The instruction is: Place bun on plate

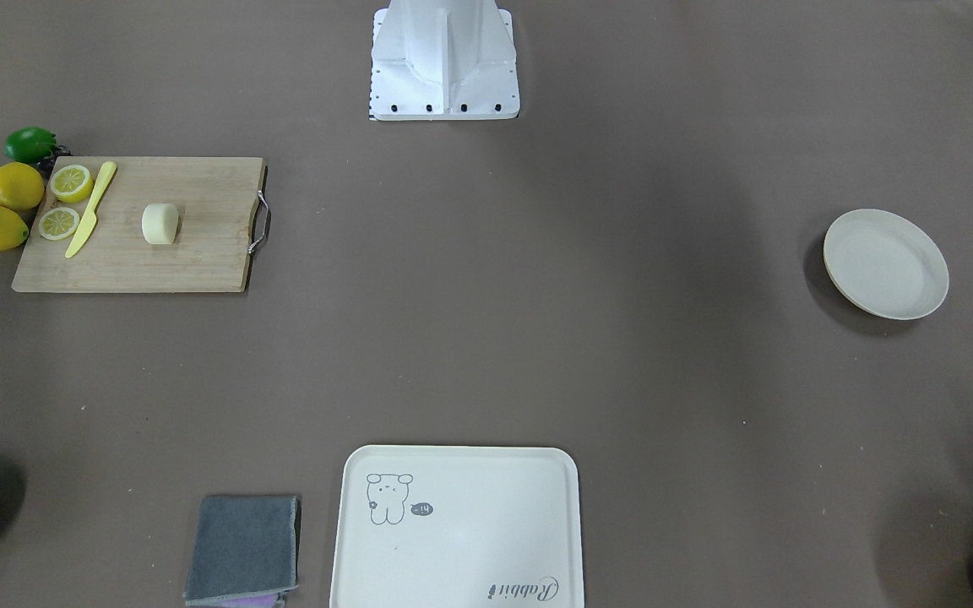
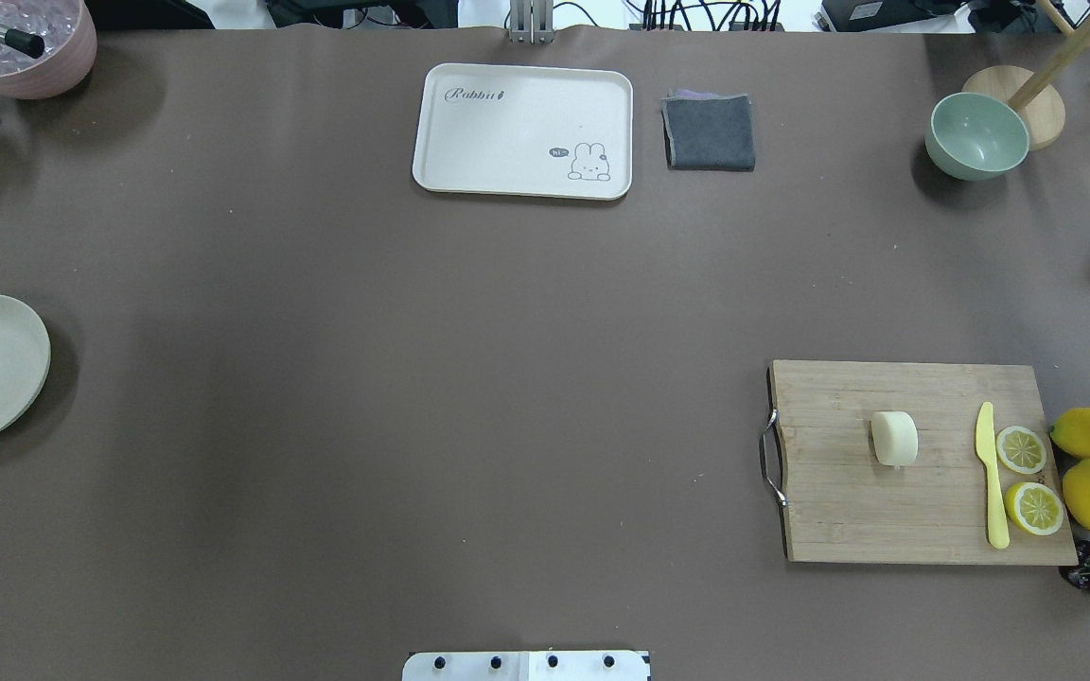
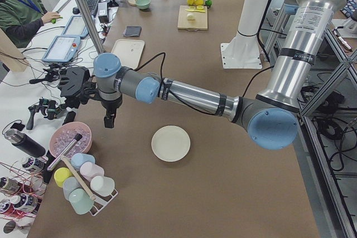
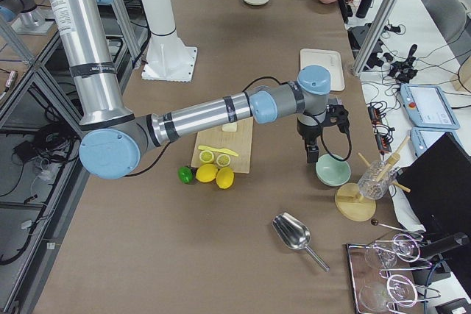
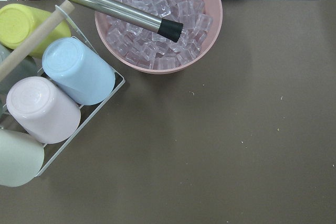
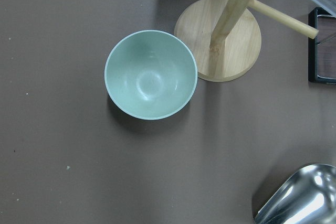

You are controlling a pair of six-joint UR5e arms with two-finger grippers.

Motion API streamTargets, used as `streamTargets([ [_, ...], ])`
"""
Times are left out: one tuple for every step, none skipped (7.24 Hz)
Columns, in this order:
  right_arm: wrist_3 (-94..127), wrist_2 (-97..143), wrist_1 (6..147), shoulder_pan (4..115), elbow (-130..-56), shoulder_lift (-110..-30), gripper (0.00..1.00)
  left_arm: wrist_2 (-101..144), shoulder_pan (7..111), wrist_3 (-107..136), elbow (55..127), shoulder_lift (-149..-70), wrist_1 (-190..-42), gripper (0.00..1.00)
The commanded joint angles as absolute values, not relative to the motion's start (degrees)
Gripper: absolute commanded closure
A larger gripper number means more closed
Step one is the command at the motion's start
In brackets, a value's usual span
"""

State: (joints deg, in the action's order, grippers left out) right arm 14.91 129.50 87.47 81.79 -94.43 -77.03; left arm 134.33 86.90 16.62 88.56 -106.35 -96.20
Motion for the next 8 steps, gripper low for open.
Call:
streamTargets([
  [14.9,129.6,87.5,81.7,-95.0,-77.5,0.0,135.8,86.9,17.0,91.2,-105.1,-94.0,0.02],
  [14.9,129.6,87.5,81.7,-94.9,-77.5,0.0,136.1,86.8,17.1,92.7,-104.7,-94.1,0.02],
  [14.9,129.5,87.5,81.7,-94.6,-77.3,0.0,135.8,86.9,17.1,94.4,-104.6,-94.0,0.02],
  [14.9,129.5,87.5,81.7,-94.7,-77.0,0.0,135.6,86.7,17.1,94.7,-104.9,-94.0,0.02],
  [14.9,129.6,87.5,81.7,-95.1,-77.0,0.0,135.6,86.7,16.4,94.4,-104.7,-94.3,0.02],
  [14.9,129.6,87.5,81.7,-94.9,-76.9,0.0,135.4,86.5,16.6,94.0,-104.7,-94.1,0.02],
  [14.9,129.5,87.4,81.7,-95.0,-76.8,0.0,135.5,86.4,17.0,93.3,-104.9,-94.1,0.02],
  [14.9,129.4,87.4,81.7,-95.1,-76.6,0.0,135.4,86.4,16.7,93.8,-104.8,-94.3,0.02],
])
